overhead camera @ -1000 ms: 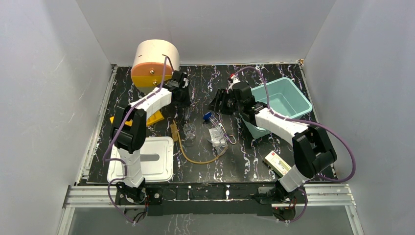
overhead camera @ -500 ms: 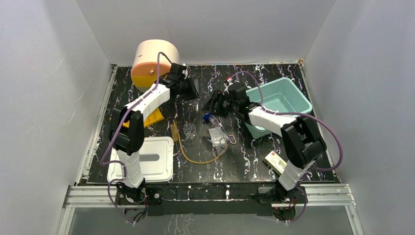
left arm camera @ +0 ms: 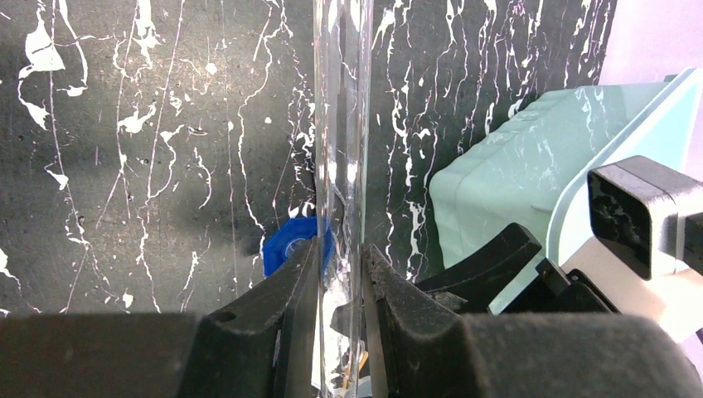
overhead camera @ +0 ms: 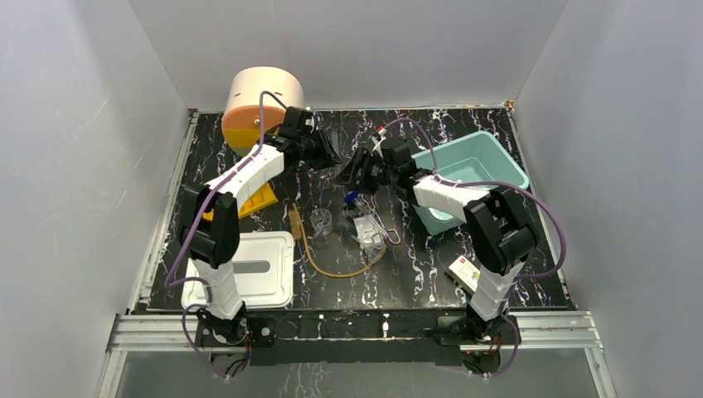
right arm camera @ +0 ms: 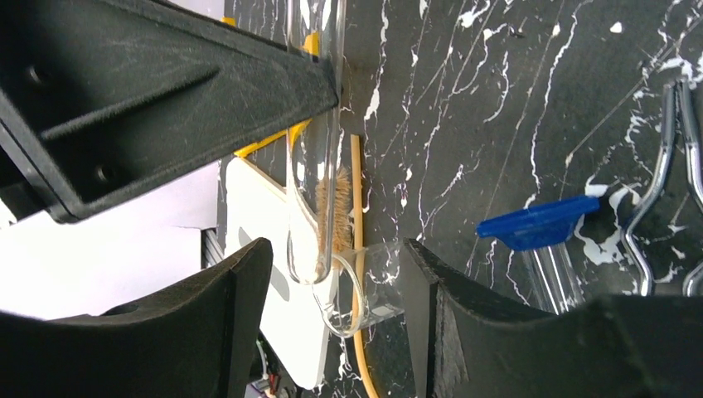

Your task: Organize the chemistry lab equipment

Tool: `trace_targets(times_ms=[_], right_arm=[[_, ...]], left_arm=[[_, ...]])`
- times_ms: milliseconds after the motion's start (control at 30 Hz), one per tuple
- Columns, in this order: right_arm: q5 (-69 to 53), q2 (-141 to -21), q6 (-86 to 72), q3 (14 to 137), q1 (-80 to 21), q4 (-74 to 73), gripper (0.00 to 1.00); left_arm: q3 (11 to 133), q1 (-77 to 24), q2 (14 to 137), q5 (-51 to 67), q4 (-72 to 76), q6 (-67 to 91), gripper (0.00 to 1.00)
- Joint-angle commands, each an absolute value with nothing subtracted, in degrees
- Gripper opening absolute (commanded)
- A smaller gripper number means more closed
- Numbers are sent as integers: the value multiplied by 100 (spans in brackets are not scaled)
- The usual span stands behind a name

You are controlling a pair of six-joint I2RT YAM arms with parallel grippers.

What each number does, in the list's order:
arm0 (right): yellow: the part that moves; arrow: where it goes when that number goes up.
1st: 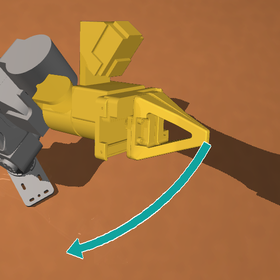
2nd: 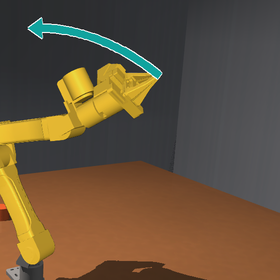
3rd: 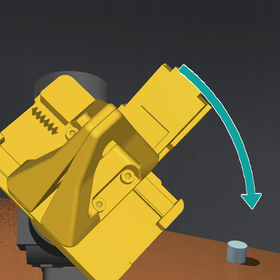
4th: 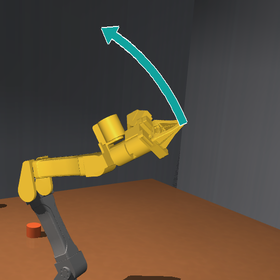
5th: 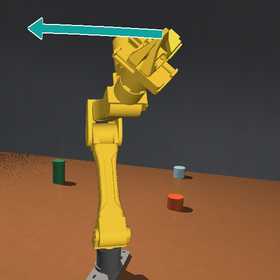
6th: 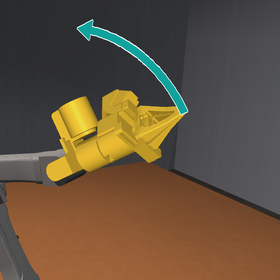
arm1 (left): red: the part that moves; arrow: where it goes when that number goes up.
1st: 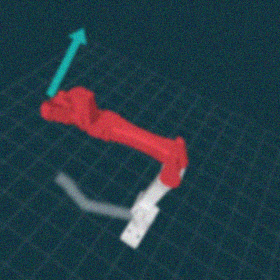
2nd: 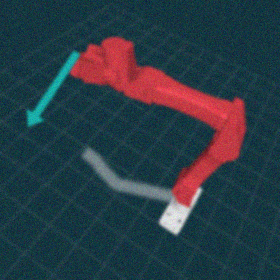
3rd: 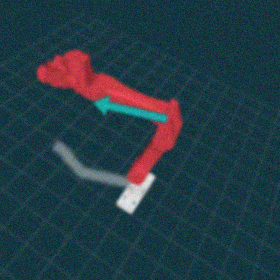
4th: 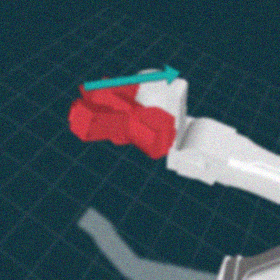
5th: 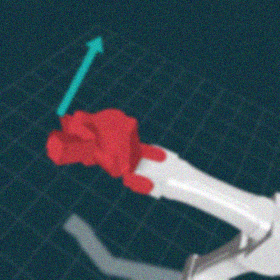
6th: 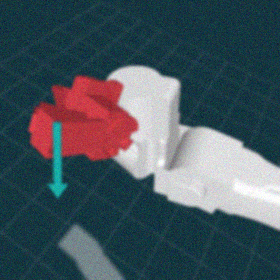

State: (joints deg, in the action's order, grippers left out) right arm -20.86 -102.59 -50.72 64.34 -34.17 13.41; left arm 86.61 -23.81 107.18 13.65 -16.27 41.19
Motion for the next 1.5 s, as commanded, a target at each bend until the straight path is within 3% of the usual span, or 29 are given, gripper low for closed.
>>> trace_targets(times_ms=[0,233,567,767,900,1000,1133,1200,1467], right_arm=[[-2226,-10407,-5136,6837,-3429,1717,63],[-2248,-10471,-5037,6903,-3425,2021,52],[-2339,-10655,-5153,6993,-3395,1986,46],[-2457,-10649,-4956,7094,-3400,1861,29],[-2687,-10618,-4963,7008,-3399,2038,23],[-2783,-10553,-4975,6952,-3393,2183,23],[-2892,-10411,-4913,6843,-3374,2380,23],[-2983,-10310,-4829,6758,-3359,2491,23],[-3257,-9889,-4332,6443,-3357,2650,23]], left_arm=[[8561,-2408,10327,1524,-1581,4226,17],[8532,-2408,10296,1502,-1568,4228,17],[8526,-2408,10293,1556,-1564,4246,17],[8504,-2410,10277,1539,-1562,4232,17],[8502,-2400,10274,1530,-1552,4223,18],[8590,-2376,10298,1550,-1624,4247,29],[8696,-2243,10272,1681,-1696,4349,58],[8724,-2110,10256,1877,-1696,4427,65],[8724,-1668,9928,2995,-1419,4697,70]])
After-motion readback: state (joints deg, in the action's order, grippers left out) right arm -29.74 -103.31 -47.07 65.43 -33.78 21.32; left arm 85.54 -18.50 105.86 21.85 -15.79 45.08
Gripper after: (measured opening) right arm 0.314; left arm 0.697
